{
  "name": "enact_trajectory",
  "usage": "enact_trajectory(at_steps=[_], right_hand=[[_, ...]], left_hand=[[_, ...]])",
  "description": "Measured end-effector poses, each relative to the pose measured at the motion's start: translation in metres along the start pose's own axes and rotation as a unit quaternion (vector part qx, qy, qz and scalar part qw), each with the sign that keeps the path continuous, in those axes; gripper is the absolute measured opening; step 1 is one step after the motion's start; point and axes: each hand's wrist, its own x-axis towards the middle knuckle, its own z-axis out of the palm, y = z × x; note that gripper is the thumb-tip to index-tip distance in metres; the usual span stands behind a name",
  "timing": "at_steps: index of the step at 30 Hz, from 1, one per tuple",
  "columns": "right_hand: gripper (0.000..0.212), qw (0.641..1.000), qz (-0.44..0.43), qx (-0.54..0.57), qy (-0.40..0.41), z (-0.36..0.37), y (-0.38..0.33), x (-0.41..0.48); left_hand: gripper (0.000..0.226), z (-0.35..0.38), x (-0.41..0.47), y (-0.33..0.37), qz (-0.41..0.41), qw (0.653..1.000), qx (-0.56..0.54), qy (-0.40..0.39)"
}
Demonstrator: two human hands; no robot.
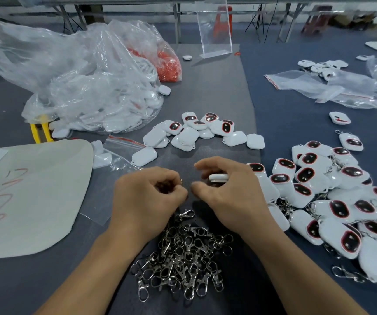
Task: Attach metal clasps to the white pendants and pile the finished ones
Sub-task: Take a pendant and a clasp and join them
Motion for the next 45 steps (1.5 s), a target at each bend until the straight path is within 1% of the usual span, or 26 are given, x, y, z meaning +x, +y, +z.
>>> enact_trajectory(at_steps=[2, 4, 6, 8, 11, 13, 17, 21, 27, 29, 33, 35, 36, 37, 39, 40, 41, 42, 45], right_hand=[[0.029, 0.999, 0.028, -0.006, -0.015, 0.0, 0.002, 0.003], [0.035, 0.999, 0.034, 0.022, -0.012, -0.001, 0.003, 0.005], [0.039, 0.998, 0.02, 0.05, -0.021, -0.002, 0.002, 0.006], [0.043, 0.996, -0.002, 0.087, -0.023, -0.001, -0.002, 0.006], [0.057, 0.991, -0.04, 0.129, 0.008, -0.003, -0.005, 0.007], [0.053, 0.99, -0.04, 0.132, 0.014, -0.005, -0.004, 0.007], [0.029, 0.994, 0.015, 0.104, 0.018, -0.007, 0.002, 0.005], [0.024, 0.993, 0.073, 0.093, 0.0, -0.005, 0.003, 0.006], [0.017, 0.999, 0.031, -0.016, -0.042, -0.01, 0.007, 0.009], [0.016, 0.998, 0.026, -0.022, -0.044, -0.009, 0.007, 0.009], [0.015, 0.999, 0.027, 0.001, -0.039, -0.01, 0.009, 0.01], [0.016, 0.999, 0.028, 0.006, -0.028, -0.01, 0.01, 0.009], [0.017, 0.999, 0.028, 0.007, -0.017, -0.009, 0.011, 0.009], [0.018, 1.0, 0.027, 0.007, -0.008, -0.009, 0.011, 0.008], [0.019, 1.0, 0.025, 0.012, 0.0, -0.009, 0.01, 0.007], [0.02, 1.0, 0.025, 0.015, 0.0, -0.009, 0.01, 0.007], [0.02, 1.0, 0.025, 0.017, -0.001, -0.008, 0.01, 0.007], [0.02, 1.0, 0.023, 0.017, -0.001, -0.007, 0.01, 0.007], [0.02, 0.999, 0.023, 0.022, -0.007, -0.005, 0.01, 0.008]], left_hand=[[0.009, -0.001, 0.001, -0.003, 0.055, 0.992, 0.111, -0.008], [0.012, -0.001, 0.004, -0.004, 0.09, 0.982, 0.163, -0.028], [0.014, 0.001, 0.006, -0.003, 0.116, 0.977, 0.167, -0.06], [0.007, 0.002, 0.005, -0.002, 0.141, 0.971, 0.173, -0.087], [0.018, 0.004, 0.003, 0.001, 0.141, 0.971, 0.14, -0.131], [0.023, 0.003, 0.002, 0.003, 0.131, 0.974, 0.111, -0.145], [0.022, 0.002, 0.004, 0.006, 0.12, 0.976, 0.092, -0.159], [0.022, 0.004, 0.007, 0.006, 0.11, 0.979, 0.079, -0.152], [0.017, 0.005, 0.009, 0.001, 0.11, 0.982, 0.045, -0.145], [0.017, 0.006, 0.009, -0.002, 0.109, 0.983, 0.034, -0.142], [0.019, 0.007, 0.008, -0.005, 0.107, 0.984, 0.008, -0.14], [0.011, 0.006, 0.007, -0.004, 0.103, 0.988, 0.027, -0.11], [0.006, 0.005, 0.007, -0.004, 0.093, 0.991, 0.052, -0.077], [0.005, 0.003, 0.008, -0.004, 0.074, 0.993, 0.084, -0.037], [0.013, -0.002, 0.008, -0.006, 0.045, 0.987, 0.155, 0.028], [0.016, -0.003, 0.009, -0.006, 0.05, 0.981, 0.184, 0.039], [0.017, -0.002, 0.007, -0.006, 0.063, 0.977, 0.203, 0.03], [0.016, 0.0, 0.006, -0.006, 0.073, 0.976, 0.207, 0.002], [0.01, 0.01, 0.002, -0.005, 0.076, 0.982, 0.152, -0.085]])
